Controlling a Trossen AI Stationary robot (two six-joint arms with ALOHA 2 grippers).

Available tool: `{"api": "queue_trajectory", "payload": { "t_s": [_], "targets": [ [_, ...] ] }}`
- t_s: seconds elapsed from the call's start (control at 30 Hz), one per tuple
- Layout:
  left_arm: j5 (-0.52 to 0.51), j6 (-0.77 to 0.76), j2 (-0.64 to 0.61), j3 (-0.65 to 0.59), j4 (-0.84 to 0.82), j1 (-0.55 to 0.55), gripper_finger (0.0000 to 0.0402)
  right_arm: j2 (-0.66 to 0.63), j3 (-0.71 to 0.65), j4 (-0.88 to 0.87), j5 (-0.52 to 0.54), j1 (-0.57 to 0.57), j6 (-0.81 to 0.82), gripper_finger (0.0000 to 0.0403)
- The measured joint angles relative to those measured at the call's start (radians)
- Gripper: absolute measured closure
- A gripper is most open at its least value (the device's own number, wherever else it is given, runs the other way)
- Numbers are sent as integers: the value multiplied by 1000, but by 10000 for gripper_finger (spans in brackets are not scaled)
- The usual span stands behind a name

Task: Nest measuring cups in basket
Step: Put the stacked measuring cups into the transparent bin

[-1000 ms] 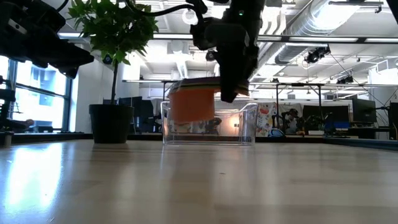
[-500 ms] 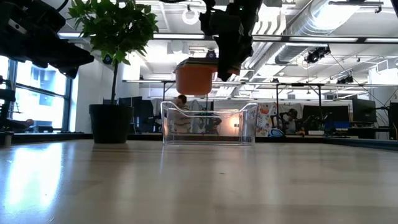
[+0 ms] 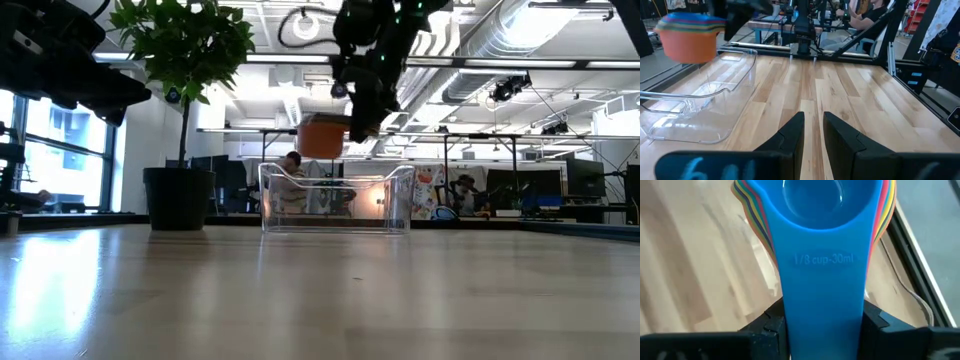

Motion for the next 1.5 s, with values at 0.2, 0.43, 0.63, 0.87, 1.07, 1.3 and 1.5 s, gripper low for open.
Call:
{"api": "queue_trajectory", "payload": {
  "t_s": [0.2,0.43,0.63,0.87,1.07,1.3,1.5],
  "targets": [
    [0,0,0,0,0,0,339,66,-2,19,-53,-56,-54,277],
    [0,0,0,0,0,0,339,143,-2,54,-76,-56,-60,277],
    [0,0,0,0,0,0,339,207,-2,45,-89,-54,-43,277],
    [0,0,0,0,0,0,339,232,-2,44,-115,-54,-15,277],
    [0,0,0,0,0,0,339,232,-2,24,-111,-58,24,277],
    [0,0,0,0,0,0,339,232,-2,-4,-78,-58,36,244],
    [0,0,0,0,0,0,339,232,-2,-8,-78,-58,46,237]
  ]
}}
